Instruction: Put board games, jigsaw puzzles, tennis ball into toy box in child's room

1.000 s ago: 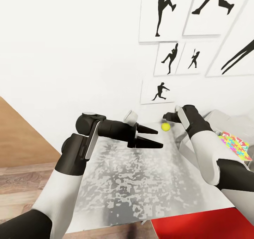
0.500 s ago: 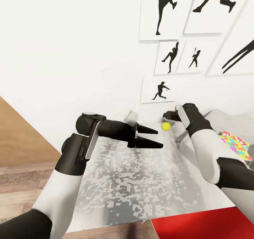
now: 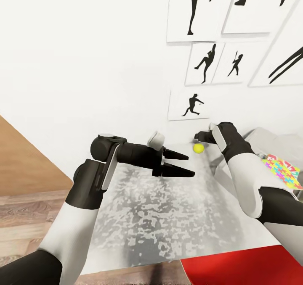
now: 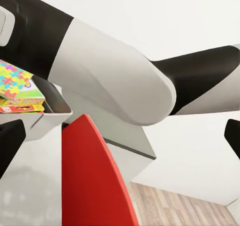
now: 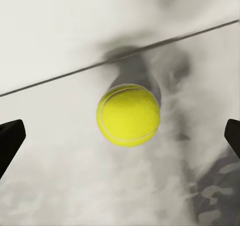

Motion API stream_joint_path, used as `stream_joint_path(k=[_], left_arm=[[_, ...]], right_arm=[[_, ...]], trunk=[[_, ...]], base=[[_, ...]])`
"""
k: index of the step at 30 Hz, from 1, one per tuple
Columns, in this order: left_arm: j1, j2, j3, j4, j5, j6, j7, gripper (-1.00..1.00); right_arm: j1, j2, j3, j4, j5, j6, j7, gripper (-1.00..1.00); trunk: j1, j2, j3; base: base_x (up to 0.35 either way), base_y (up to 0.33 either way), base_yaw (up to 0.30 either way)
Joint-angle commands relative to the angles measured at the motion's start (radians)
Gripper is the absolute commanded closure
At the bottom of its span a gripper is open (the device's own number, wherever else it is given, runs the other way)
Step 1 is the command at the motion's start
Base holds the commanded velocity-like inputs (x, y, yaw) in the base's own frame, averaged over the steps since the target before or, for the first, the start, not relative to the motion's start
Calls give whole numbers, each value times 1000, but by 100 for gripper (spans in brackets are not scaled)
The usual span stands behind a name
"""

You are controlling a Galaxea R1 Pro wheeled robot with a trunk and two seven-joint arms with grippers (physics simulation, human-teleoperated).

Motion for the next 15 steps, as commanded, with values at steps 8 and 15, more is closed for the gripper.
stream_joint_path(k=[8, 15], left_arm=[[-1, 0, 0, 0, 1, 11, -2, -100], [-1, 0, -1, 0, 1, 11, -2, -100]], right_arm=[[-2, 0, -1, -1, -11, 3, -8, -100], [-4, -1, -1, -1, -11, 4, -8, -100]], trunk=[[0, -2, -15], [0, -2, -26]], base=[[0, 0, 0], [0, 0, 0]])
